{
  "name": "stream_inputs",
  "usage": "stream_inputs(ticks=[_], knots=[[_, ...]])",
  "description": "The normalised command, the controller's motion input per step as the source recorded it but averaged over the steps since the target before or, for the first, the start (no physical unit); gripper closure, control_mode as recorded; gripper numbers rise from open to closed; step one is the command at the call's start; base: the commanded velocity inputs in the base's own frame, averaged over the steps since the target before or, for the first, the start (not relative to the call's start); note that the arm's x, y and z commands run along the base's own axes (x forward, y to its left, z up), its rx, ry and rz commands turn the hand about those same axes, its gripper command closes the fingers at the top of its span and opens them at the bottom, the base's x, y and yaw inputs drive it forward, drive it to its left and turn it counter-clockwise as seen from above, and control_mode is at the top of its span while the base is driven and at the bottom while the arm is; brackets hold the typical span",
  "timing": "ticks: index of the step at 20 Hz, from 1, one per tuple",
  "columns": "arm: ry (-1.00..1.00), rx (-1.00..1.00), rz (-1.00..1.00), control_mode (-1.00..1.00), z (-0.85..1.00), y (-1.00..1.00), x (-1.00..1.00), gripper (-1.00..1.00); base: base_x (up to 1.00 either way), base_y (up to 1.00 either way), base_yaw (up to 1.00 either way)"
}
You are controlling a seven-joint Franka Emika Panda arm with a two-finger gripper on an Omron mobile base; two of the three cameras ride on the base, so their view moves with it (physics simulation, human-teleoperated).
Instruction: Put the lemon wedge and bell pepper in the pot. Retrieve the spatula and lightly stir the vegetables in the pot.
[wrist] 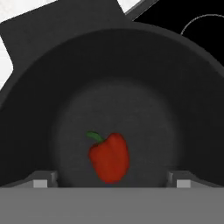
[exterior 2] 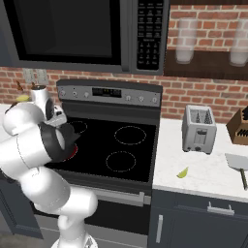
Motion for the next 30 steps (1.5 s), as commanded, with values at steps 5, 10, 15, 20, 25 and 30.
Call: stream_inputs(ticks=[5, 10, 15, 20, 25, 30], knots=[[-0.15, 0.05, -0.02, -1.00, 0.64, -0.19, -0.24, -1.00, 0.00, 0.00, 0.00], [-0.01, 0.04, -0.11, -1.00, 0.40, -0.61, -0.41, -1.00, 0.00, 0.00, 0.00], [0.03, 0.02, -0.23, -1.00, 0.28, -0.97, -0.49, -1.00, 0.00, 0.00, 0.00], [0.13, 0.00, -0.47, -1.00, 0.04, -1.00, -0.33, -1.00, 0.00, 0.00, 0.00], [0.14, 0.00, -0.58, -1.00, 0.00, -1.00, -0.05, -1.00, 0.00, 0.00, 0.00], [0.19, 0.00, -0.60, -1.00, 0.00, -1.00, 0.00, -1.00, 0.00, 0.00, 0.00]])
